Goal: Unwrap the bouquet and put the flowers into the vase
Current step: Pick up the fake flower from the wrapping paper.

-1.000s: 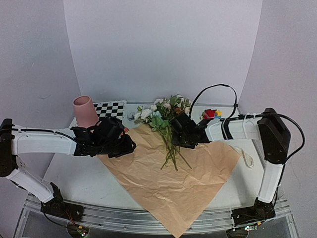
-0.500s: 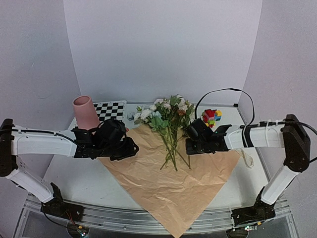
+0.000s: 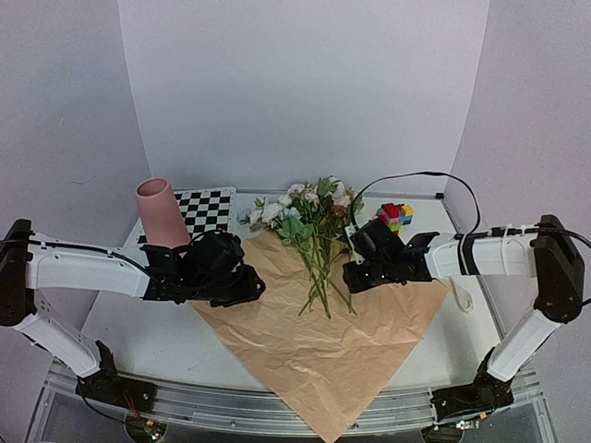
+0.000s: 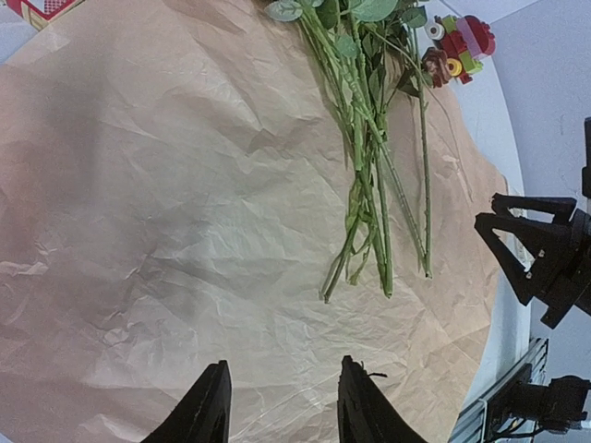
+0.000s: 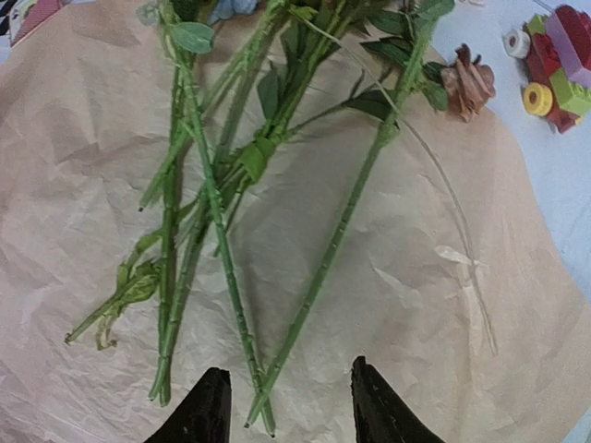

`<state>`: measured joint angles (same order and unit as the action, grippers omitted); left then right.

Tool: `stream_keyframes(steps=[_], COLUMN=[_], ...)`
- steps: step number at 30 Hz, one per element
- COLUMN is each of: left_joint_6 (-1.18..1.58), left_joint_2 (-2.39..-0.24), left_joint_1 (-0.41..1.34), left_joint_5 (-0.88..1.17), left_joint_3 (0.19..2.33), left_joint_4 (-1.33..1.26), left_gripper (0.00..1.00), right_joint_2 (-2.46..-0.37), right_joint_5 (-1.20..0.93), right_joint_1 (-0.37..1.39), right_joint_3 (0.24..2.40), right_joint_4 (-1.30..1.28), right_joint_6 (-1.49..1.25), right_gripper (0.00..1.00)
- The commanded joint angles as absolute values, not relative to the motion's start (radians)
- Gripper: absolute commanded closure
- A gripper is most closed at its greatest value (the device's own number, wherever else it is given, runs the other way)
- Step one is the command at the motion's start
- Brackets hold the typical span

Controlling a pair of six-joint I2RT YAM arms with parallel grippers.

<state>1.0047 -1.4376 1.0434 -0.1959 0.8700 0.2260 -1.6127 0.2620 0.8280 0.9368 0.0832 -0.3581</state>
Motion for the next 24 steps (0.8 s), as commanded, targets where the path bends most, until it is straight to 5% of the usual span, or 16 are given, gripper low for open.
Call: stream_keyframes(steps=[1,24], left_joint_6=[1.027,1.048], left_joint_2=[-1.436,-1.406], left_joint_1=[1.056,1.083], left_joint_5=[-0.221,-0.247], left_joint_3=[0.888,0.859], left_joint_4=[0.200,0.201], left_gripper=[0.59,0.58], right_joint_2=[-1.686,-1.959], right_joint_5=[0.189,0.267], right_joint_1=[0.829,0.829], right_joint_3=[1.030,1.176], right_joint_4=[0.084,0.084], right_joint_6=[-0.296,-0.255], right_gripper=[0.61,0.64])
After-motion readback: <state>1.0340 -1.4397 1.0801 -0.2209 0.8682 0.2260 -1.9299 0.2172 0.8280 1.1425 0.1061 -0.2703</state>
